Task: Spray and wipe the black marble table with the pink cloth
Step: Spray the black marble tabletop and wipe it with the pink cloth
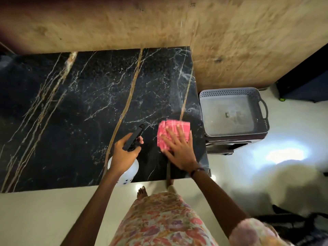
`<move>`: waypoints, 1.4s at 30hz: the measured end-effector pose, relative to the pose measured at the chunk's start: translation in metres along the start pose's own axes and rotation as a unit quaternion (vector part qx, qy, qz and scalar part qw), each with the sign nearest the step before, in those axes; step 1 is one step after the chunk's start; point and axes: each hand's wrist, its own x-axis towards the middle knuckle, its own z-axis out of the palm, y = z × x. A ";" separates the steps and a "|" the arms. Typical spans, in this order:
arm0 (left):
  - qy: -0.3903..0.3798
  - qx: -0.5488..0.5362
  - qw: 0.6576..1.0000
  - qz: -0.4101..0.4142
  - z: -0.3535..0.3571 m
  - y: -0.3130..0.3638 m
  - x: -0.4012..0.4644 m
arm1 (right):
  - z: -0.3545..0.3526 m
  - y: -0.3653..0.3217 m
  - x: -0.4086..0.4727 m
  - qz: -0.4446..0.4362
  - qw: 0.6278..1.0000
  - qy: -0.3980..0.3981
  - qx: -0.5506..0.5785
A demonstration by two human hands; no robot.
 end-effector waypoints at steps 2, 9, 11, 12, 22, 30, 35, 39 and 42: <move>0.003 -0.004 1.000 0.001 0.007 0.009 0.011 | 0.000 0.021 -0.022 -0.035 0.999 -0.011 -0.013; 0.009 -0.022 1.000 -0.008 0.023 0.021 0.043 | -0.027 0.081 0.039 0.048 0.999 0.006 0.016; 0.012 -0.018 1.000 -0.011 0.027 0.023 0.051 | -0.029 0.074 0.079 0.068 0.997 0.004 0.024; 0.013 -0.018 1.000 -0.015 0.030 0.025 0.055 | -0.028 0.066 0.094 0.066 0.998 -0.002 0.025; 0.023 -0.027 0.999 -0.018 0.048 0.045 0.099 | -0.025 0.094 0.056 -0.134 0.990 -0.020 -0.027; 0.034 -0.031 0.999 -0.001 0.055 0.058 0.138 | -0.046 0.105 0.177 0.001 1.000 -0.018 -0.009; 0.038 -0.025 0.999 -0.015 0.060 0.064 0.166 | -0.034 0.076 0.173 -0.114 0.992 -0.036 -0.046; 0.033 -0.036 0.999 -0.006 0.062 0.074 0.184 | -0.039 0.124 0.139 -0.177 0.984 -0.007 -0.035; 0.043 -0.047 0.998 -0.012 0.064 0.078 0.195 | -0.047 0.156 0.161 -0.096 0.995 0.014 -0.017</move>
